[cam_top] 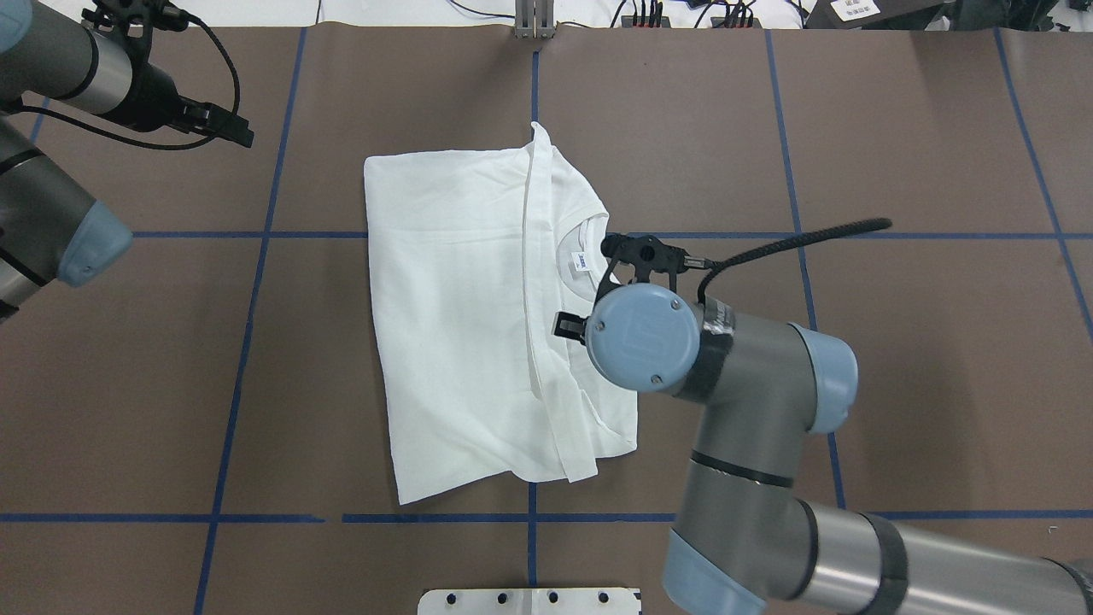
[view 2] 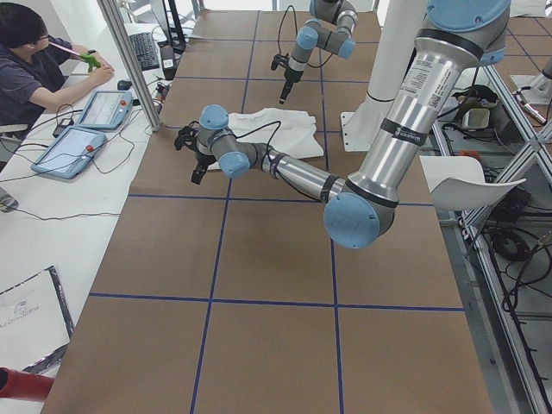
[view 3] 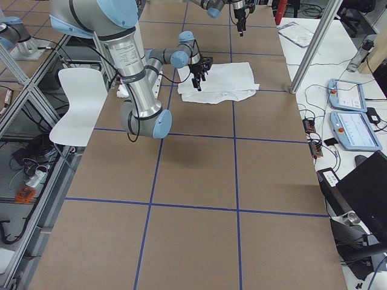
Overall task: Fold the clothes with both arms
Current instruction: 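Lift the shirt edge with the right gripper and fold it over lengthwise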
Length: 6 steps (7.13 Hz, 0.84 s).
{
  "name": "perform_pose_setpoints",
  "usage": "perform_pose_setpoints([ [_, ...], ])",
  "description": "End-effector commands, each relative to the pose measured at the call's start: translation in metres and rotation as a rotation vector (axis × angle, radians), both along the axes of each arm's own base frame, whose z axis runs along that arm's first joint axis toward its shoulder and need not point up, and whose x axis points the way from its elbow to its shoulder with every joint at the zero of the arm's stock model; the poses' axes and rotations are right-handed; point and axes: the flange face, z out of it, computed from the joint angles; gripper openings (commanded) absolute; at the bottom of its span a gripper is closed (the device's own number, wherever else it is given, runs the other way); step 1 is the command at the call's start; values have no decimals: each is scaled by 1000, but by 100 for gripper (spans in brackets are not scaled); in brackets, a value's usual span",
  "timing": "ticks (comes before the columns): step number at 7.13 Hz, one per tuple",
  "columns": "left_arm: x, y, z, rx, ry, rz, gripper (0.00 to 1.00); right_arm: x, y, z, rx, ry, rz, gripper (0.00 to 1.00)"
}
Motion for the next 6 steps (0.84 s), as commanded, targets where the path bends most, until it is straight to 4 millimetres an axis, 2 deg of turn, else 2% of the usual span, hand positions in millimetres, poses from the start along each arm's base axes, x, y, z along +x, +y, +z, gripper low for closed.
perform_pose_setpoints([
  [1, -5, 17, -5, -21, 45, 28, 100, -45, -79, -36, -14, 65, 17, 100],
  [2, -10, 26, -7, -33, 60, 23, 100, -64, -99, -49, -15, 75, 23, 100],
  [3, -12, 31, -7, -33, 63, 24, 100, -90, -123, -48, 11, 76, 10, 100],
  [4, -12, 32, -7, -31, 64, 25, 100, -107, -143, -46, 16, 127, -15, 100],
  [6, -12, 32, -7, -31, 64, 25, 100, -111, -147, -35, 20, 157, -49, 100],
])
